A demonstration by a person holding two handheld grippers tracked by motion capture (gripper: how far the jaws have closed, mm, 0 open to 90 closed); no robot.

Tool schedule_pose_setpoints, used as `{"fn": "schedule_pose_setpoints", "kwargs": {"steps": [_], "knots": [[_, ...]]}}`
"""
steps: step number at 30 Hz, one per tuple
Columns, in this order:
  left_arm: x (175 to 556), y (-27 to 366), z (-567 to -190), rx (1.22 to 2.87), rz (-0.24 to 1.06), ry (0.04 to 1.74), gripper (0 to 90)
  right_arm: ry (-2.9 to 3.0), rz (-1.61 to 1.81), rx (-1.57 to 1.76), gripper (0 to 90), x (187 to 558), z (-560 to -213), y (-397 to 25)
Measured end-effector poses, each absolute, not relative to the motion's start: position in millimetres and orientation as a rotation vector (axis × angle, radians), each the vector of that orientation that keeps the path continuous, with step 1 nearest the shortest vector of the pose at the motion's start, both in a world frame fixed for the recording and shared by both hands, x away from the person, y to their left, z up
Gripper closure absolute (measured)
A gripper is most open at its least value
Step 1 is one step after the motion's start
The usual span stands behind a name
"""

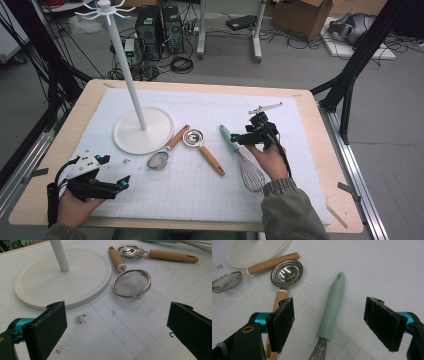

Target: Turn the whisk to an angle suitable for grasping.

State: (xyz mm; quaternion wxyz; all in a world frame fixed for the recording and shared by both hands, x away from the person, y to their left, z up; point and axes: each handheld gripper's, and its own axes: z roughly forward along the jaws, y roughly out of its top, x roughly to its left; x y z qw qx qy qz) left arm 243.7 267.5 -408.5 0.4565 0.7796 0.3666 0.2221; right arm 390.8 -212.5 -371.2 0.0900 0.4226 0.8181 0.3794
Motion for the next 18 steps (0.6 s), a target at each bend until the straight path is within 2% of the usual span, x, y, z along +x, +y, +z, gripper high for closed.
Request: {"fn": "schedule_pose_setpoints", "kwargs": {"steps": [18], "knots": [[243, 271, -409, 1.92, 0.55, 0.912, 3.1, 2.539, 0.973, 1.345, 30.0, 411, -396, -202]]}}
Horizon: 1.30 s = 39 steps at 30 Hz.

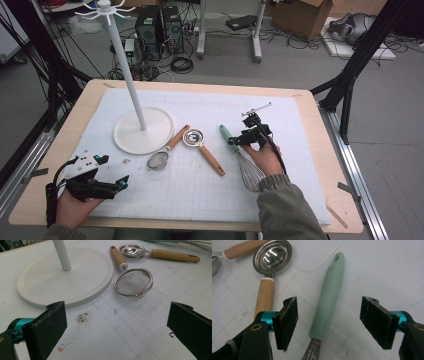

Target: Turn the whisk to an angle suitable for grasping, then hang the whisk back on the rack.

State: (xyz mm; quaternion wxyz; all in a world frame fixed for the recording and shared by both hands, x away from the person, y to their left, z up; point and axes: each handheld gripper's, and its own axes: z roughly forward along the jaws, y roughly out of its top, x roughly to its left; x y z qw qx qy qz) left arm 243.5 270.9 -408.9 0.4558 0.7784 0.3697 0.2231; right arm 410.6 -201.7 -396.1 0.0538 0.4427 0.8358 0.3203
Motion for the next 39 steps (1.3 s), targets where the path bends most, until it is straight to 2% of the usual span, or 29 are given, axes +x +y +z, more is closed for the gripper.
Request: {"fn": "schedule_pose_setpoints", "kwargs": {"steps": [24, 39], "knots": [[244, 271, -408, 1.921, 0.554, 0.909, 3.2, 2.606, 0.933, 1.353, 37.0, 410, -403, -195], [243, 269, -407, 1.927, 0.566, 0.907, 3.2, 2.639, 0.893, 1.365, 44.8, 411, -408, -193]]}}
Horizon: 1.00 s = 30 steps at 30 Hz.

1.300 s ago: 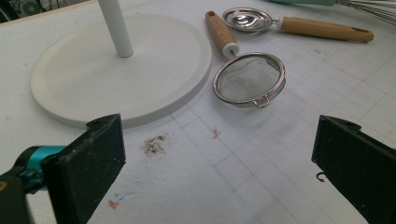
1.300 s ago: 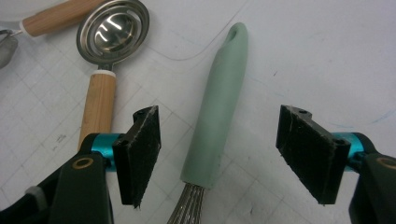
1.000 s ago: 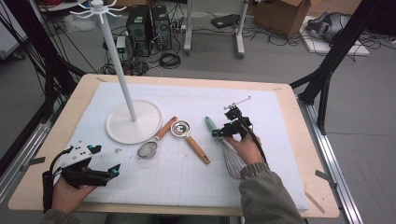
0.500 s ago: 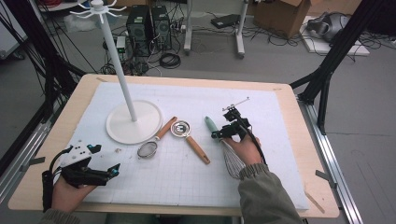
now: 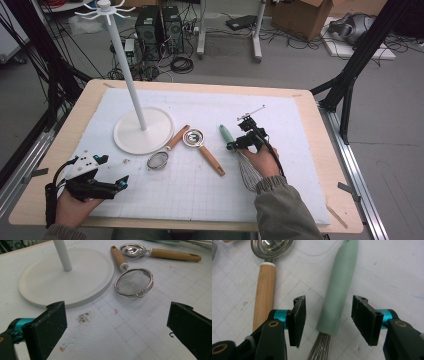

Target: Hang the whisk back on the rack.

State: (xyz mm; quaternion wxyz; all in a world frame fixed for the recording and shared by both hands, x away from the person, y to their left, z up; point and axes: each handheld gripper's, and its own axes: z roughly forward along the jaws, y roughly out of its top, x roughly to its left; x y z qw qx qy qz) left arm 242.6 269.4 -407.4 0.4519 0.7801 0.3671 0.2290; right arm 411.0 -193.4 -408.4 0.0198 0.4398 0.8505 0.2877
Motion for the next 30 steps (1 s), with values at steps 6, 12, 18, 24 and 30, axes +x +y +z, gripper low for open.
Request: {"fn": "schedule_pose_setpoints", "kwargs": {"steps": [6, 12, 18, 24, 30], "knots": [[243, 269, -407, 1.93, 0.568, 0.904, 3.2, 2.649, 0.886, 1.381, 47.7, 411, -411, -194], [242, 267, -408, 1.932, 0.566, 0.899, 3.2, 2.662, 0.865, 1.395, 52.7, 411, -414, -193], [242, 267, -408, 1.933, 0.562, 0.903, 3.2, 2.674, 0.846, 1.412, 57.7, 411, -415, -193], [243, 267, -408, 1.931, 0.563, 0.902, 3.2, 2.684, 0.814, 1.423, 59.3, 412, -418, -192], [243, 267, -408, 1.933, 0.564, 0.898, 3.1, 2.682, 0.804, 1.441, 61.1, 412, -419, -191]]}}
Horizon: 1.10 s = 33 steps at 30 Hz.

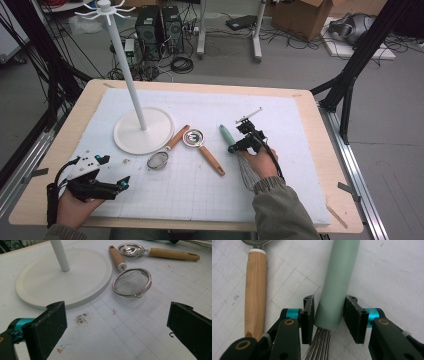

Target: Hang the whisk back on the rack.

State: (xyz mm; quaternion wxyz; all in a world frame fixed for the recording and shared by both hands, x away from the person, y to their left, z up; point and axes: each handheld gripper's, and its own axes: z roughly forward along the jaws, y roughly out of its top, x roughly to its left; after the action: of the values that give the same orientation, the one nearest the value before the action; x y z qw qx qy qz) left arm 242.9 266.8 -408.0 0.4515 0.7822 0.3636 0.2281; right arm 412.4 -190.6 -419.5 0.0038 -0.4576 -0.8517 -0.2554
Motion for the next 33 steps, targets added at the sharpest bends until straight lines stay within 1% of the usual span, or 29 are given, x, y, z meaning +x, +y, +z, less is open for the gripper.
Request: {"fn": "schedule_pose_setpoints", "kwargs": {"steps": [22, 33], "knots": [[243, 267, -407, 1.932, 0.563, 0.897, 3.1, -2.57, -0.789, -1.579, 68.8, 414, -419, -194], [243, 265, -406, 1.929, 0.552, 0.892, 3.2, -2.558, -0.796, -1.569, 69.4, 410, -414, -203]]}}
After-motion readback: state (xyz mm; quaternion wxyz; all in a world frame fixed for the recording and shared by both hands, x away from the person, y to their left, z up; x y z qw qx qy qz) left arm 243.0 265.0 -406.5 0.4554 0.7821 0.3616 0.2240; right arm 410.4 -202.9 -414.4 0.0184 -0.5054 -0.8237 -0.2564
